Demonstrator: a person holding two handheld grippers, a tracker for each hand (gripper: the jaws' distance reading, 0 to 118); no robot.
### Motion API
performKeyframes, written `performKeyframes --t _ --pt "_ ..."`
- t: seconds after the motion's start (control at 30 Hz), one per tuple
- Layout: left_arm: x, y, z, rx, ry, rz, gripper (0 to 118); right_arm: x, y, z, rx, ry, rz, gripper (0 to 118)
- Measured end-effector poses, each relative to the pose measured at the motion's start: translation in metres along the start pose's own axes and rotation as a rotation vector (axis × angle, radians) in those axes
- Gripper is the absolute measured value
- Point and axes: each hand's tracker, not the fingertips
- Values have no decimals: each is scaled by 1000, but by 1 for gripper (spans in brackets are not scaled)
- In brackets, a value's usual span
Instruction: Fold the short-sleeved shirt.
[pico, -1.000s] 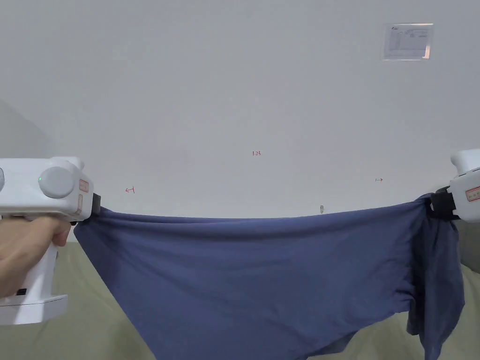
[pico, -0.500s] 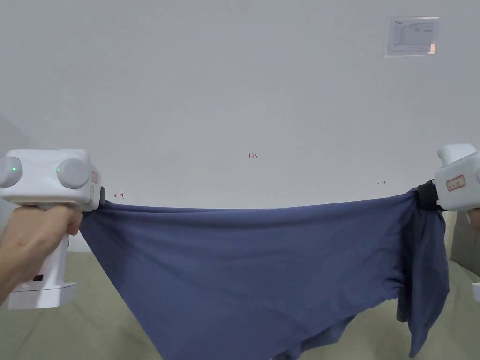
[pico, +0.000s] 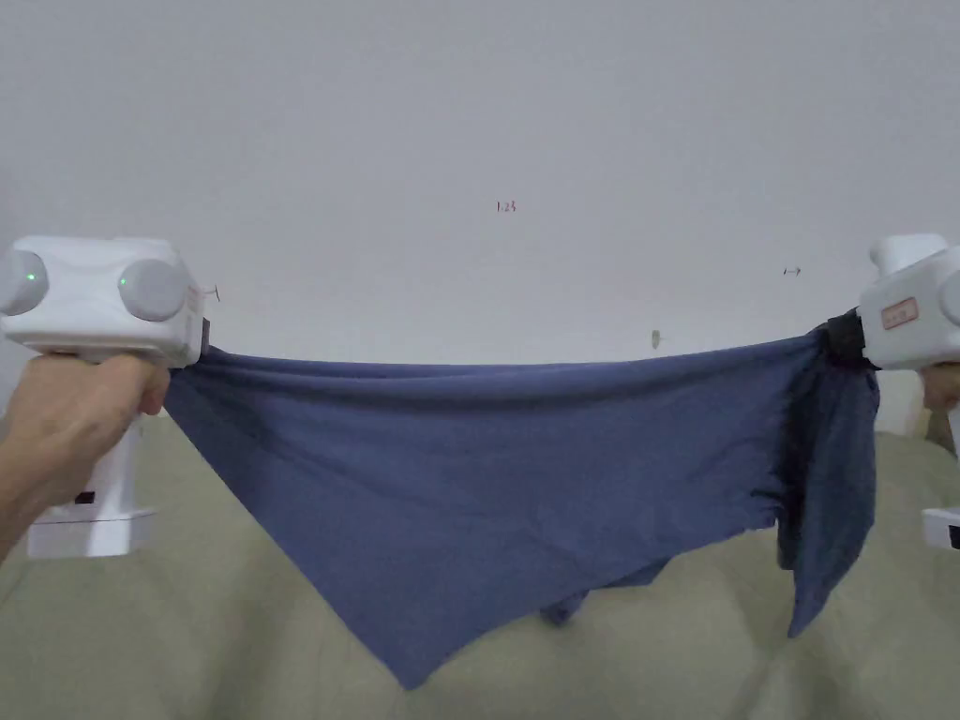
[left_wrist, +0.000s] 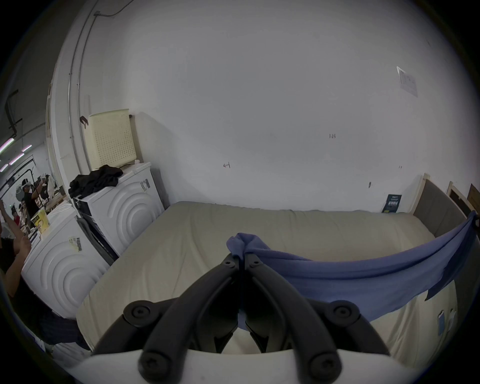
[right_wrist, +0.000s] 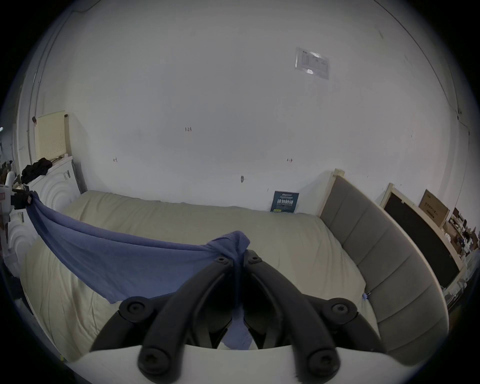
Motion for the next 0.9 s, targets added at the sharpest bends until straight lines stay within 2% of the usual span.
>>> performKeyframes --t 0.07,0.17,0.37,0.47,0.67,0.9 --pt "1 -19 -16 -30 0 2 0 -3 -19 -14 -31 9 -1 7" --pt "1 -56 -38 -104 -8 -15 0 -9 -55 -30 -94 6 48 7" --pt "-10 -145 -50 -219 -41 -39 0 -17 -144 -27 -179 49 13 7" --pt "-21 -188 -34 -245 -65 -41 0 -21 -189 -4 -214 65 24 7" --pt "-43 -268 13 -319 -111 -40 0 -21 -270 57 -267 115 -10 7" --pt "-69 -336 62 -384 -134 -23 0 -22 -353 115 -352 135 -23 7"
